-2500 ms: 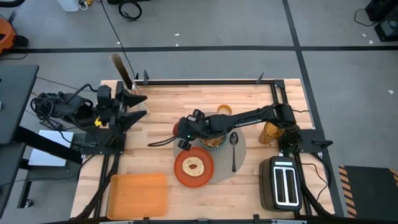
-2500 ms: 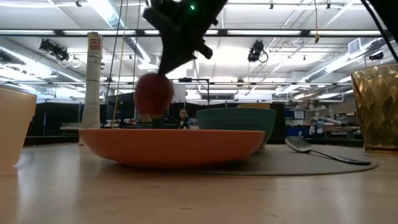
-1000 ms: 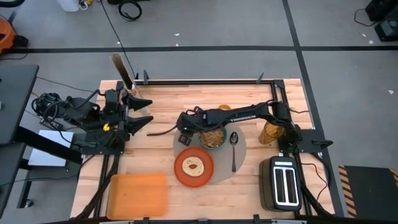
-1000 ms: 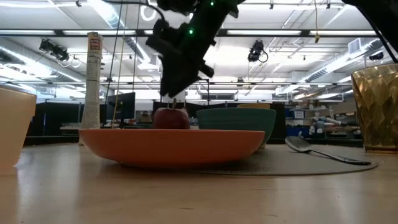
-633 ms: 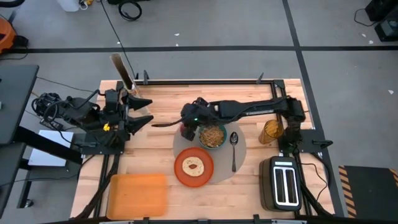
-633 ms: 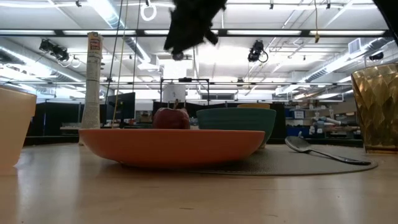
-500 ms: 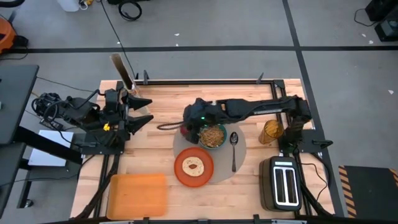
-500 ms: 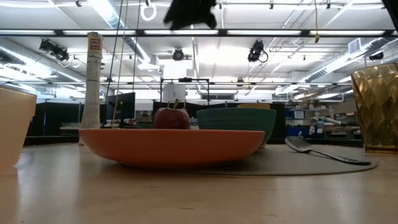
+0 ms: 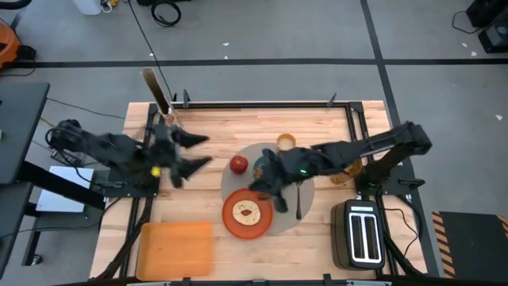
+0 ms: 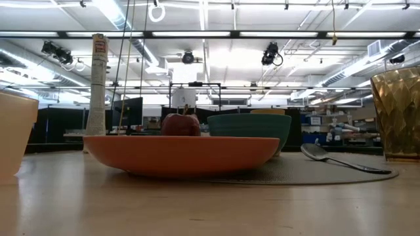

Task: Arrange a breakfast setting
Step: Return to Home Position

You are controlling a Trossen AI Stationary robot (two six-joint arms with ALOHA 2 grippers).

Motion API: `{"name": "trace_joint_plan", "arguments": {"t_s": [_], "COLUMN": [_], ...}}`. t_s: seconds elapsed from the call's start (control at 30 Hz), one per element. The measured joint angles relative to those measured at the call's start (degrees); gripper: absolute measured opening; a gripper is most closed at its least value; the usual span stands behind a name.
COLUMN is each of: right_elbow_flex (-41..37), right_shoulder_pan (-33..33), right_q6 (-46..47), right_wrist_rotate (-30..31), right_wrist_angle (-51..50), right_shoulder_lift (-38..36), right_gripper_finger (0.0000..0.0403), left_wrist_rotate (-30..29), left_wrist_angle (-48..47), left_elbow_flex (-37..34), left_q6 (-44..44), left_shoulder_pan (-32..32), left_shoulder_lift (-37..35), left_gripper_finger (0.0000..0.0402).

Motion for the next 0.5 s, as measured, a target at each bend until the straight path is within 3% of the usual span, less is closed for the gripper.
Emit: {"name": "trace_joint_plan", "arguments": {"t_s": [0.1,0.27,0.5], "right_elbow_flex": [-8.76,-21.70,-34.26], "right_shoulder_pan": [2.29,4.64,5.06], "right_q6": [0.93,3.97,7.01], "right_wrist_rotate": [-1.57,-1.65,-1.61], "right_wrist_angle": [7.62,13.04,13.79], "right_shoulder_lift": [-5.78,-17.58,-36.02], "right_gripper_finger": [0.0009,0.0019,0.0012], "left_wrist_rotate": [3.25,11.44,22.42], "left_wrist_angle": [7.08,20.81,22.06], "left_elbow_flex": [-0.02,-0.02,-0.09], "left_q6": [3.56,7.44,4.02], "left_shoulder_pan": [1.39,6.74,17.55], "left_shoulder_lift": [6.02,15.37,18.20], "left_gripper_finger": [0.0380,0.0380,0.0380]}}
